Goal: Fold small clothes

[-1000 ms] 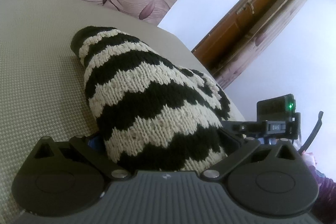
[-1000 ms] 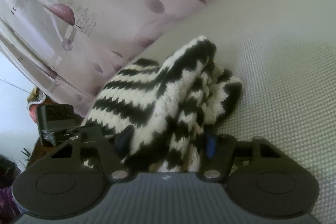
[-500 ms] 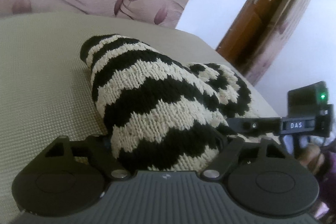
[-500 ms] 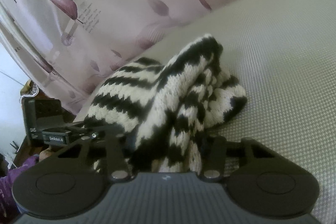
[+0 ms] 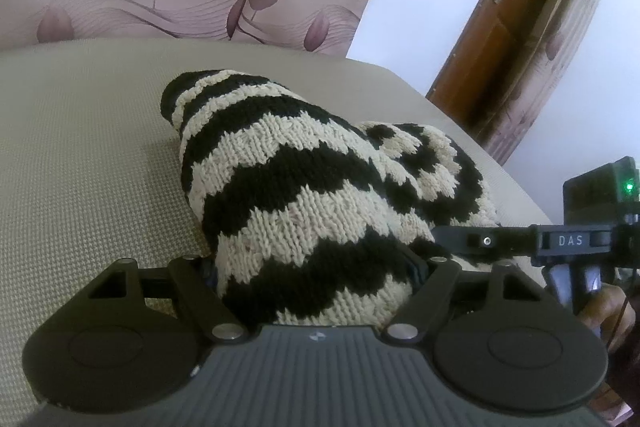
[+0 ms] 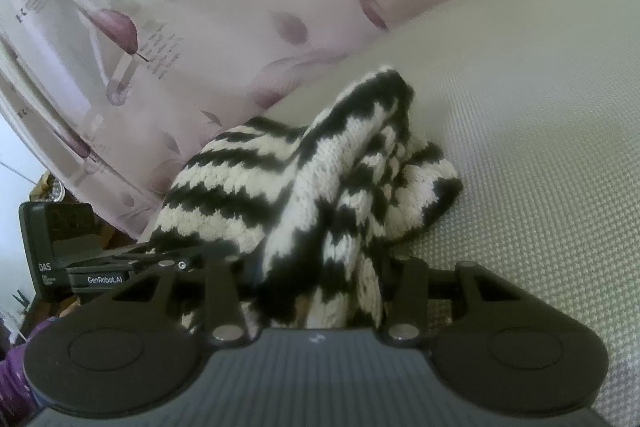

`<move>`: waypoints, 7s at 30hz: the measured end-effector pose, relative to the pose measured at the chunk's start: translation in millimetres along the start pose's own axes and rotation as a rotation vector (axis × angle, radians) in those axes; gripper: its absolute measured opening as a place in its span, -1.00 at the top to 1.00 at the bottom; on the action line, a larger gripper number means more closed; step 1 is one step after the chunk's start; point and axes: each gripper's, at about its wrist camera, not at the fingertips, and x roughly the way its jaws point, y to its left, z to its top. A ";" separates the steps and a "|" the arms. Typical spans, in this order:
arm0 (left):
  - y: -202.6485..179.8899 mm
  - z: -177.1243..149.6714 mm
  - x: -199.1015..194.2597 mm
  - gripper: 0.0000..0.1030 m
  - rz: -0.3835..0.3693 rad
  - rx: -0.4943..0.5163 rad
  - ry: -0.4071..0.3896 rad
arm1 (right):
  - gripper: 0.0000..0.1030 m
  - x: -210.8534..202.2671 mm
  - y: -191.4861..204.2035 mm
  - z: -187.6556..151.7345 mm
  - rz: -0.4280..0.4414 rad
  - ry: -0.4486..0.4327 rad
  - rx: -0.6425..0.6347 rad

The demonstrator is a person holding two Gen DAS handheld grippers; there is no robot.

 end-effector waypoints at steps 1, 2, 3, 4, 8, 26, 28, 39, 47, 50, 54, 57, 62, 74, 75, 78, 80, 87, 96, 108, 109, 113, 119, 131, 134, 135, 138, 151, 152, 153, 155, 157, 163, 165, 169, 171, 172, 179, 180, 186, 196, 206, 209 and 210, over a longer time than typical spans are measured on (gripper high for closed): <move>0.1 -0.2 0.2 -0.50 0.001 -0.001 0.001 | 0.05 0.6 -2.6 0.0 0.002 0.002 0.019; -0.6 0.2 0.5 -0.50 0.002 -0.001 0.000 | 0.04 1.6 -3.4 -0.1 0.007 0.003 0.029; -0.9 0.3 0.6 -0.51 0.004 -0.001 -0.001 | 0.00 2.1 -3.8 0.1 0.008 0.003 0.032; -0.4 0.3 1.3 -0.52 0.005 -0.003 -0.001 | -0.01 2.7 -3.9 0.3 0.002 0.001 0.034; -0.3 0.0 2.1 -0.54 0.006 -0.006 -0.001 | -0.04 2.8 -3.2 -1.1 0.002 -0.002 0.031; -10.0 -5.5 -6.4 -0.44 0.035 0.031 -0.041 | 0.11 -8.9 9.0 -9.2 0.002 -0.061 0.003; -11.7 -5.4 -8.7 -0.41 0.038 0.038 -0.041 | 0.11 -10.6 8.7 -10.5 0.011 -0.069 0.026; -11.6 -3.0 -20.5 -0.36 0.038 0.038 -0.041 | 0.12 -16.8 13.3 -14.3 0.027 -0.102 0.057; -8.9 2.9 -20.3 -0.36 0.036 0.034 -0.021 | 0.12 -12.6 11.0 -11.1 -0.008 -0.063 0.069; -9.3 4.4 -20.3 -0.36 0.039 0.036 -0.022 | 0.03 -8.2 5.2 -7.5 -0.007 -0.032 0.097; -9.4 5.6 -20.8 -0.36 0.043 0.030 -0.023 | -0.16 -2.0 -0.4 -4.9 0.005 -0.008 0.122; -11.4 5.4 -21.0 -0.36 0.048 0.027 -0.024 | -0.05 -0.3 3.8 -5.5 -0.003 -0.012 0.085; -14.0 3.4 -22.6 -0.36 0.055 0.027 -0.037 | 0.15 -7.3 11.0 -9.9 -0.001 -0.053 0.056; -10.7 3.1 -35.0 -0.34 0.059 0.012 -0.044 | 0.16 -14.7 18.8 -14.9 0.035 -0.107 0.129; -11.0 3.2 -36.4 -0.34 0.062 0.012 -0.045 | 0.16 -14.5 20.9 -15.1 0.037 -0.109 0.131; -10.0 3.2 -42.5 -0.33 0.067 0.009 -0.051 | 0.17 -13.7 26.8 -16.1 0.040 -0.112 0.129; -10.0 3.1 -47.7 -0.33 0.072 0.012 -0.055 | 0.17 -13.0 30.2 -17.7 0.047 -0.114 0.131; -5.8 2.0 -72.0 -0.33 0.097 0.005 -0.070 | 0.17 -10.2 46.9 -22.2 0.073 -0.115 0.148; 1.7 -3.3 -111.4 -0.33 0.137 -0.005 -0.105 | 0.17 -2.5 77.9 -24.3 0.113 -0.101 0.153; 25.6 -15.1 -171.0 -0.33 0.180 -0.032 -0.150 | 0.17 15.1 127.4 -31.1 0.170 -0.075 0.137; 28.1 -17.2 -175.5 -0.33 0.182 -0.035 -0.152 | 0.17 16.7 130.5 -32.2 0.174 -0.072 0.136; 34.5 -24.3 -191.0 -0.33 0.192 -0.046 -0.156 | 0.17 23.7 145.2 -39.9 0.185 -0.056 0.127; 45.4 -35.0 -210.0 -0.32 0.202 -0.064 -0.158 | 0.17 32.3 160.3 -51.9 0.194 -0.035 0.122; 53.2 -48.6 -237.1 -0.32 0.222 -0.067 -0.171 | 0.17 38.6 180.2 -72.4 0.215 -0.017 0.118; 55.7 -51.8 -240.1 -0.32 0.226 -0.068 -0.167 | 0.17 40.2 182.6 -77.3 0.216 -0.012 0.116; 56.2 -52.9 -240.6 -0.32 0.227 -0.069 -0.166 | 0.17 40.7 183.2 -78.9 0.216 -0.011 0.115; 57.7 -54.0 -240.6 -0.32 0.226 -0.071 -0.162 | 0.17 41.4 184.3 -82.8 0.216 -0.010 0.111; 64.0 -59.8 -234.6 -0.32 0.225 -0.056 -0.147 | 0.17 43.1 184.3 -91.4 0.193 -0.007 0.083; 64.7 -60.4 -234.0 -0.32 0.223 -0.058 -0.146 | 0.17 43.7 184.5 -92.2 0.190 -0.007 0.080; 65.6 -60.4 -233.3 -0.32 0.222 -0.058 -0.144 | 0.17 43.9 184.5 -92.8 0.187 -0.006 0.077; 66.8 -59.7 -231.8 -0.32 0.220 -0.060 -0.142 | 0.17 44.4 184.7 -93.1 0.183 -0.005 0.076; 66.9 -59.0 -231.0 -0.32 0.219 -0.061 -0.140 | 0.17 44.7 184.2 -93.3 0.183 -0.005 0.076; 67.3 -58.2 -229.6 -0.32 0.218 -0.059 -0.134 | 0.17 45.0 184.0 -93.3 0.183 -0.004 0.079; 67.4 -58.0 -228.7 -0.32 0.217 -0.060 -0.131 | 0.17 44.6 183.9 -93.2 0.182 -0.003 0.079; 69.7 -58.9 -222.8 -0.32 0.218 -0.065 -0.119 | 0.17 48.4 182.9 -93.2 0.170 0.003 0.079; 69.8 -60.0 -218.5 -0.33 0.223 -0.064 -0.111 | 0.17 52.4 183.4 -92.1 0.161 0.008 0.075; 69.5 -61.0 -216.2 -0.33 0.226 -0.063 -0.109 | 0.17 53.7 182.9 -92.5 0.154 0.009 0.070; 77.5 -71.2 -206.3 -0.51 0.259 -0.087 -0.110 | 0.13 64.4 181.7 -98.3 0.070 0.014 -0.031; 79.4 -73.2 -206.3 -0.54 0.263 -0.096 -0.110 | 0.11 65.1 181.2 -99.5 0.057 0.013 -0.046; 76.6 -83.9 -207.4 -0.74 0.304 -0.074 -0.160 | -0.09 66.0 178.9 -105.9 -0.008 -0.011 -0.148; 49.1 -93.6 -210.7 -0.99 0.471 0.043 -0.271 | -0.64 65.7 195.5 -118.2 -0.153 -0.085 -0.301; 28.0 -99.2 -217.1 -1.00 0.596 0.060 -0.346 | -0.65 28.4 226.4 -143.2 -0.248 -0.275 -0.414; 24.1 -100.4 -221.1 -1.00 0.615 0.037 -0.356 | -0.92 6.9 241.6 -159.2 -0.278 -0.385 -0.440; 22.8 -100.2 -221.9 -1.00 0.625 0.032 -0.352 | -0.95 0.0 247.2 -165.1 -0.292 -0.414 -0.462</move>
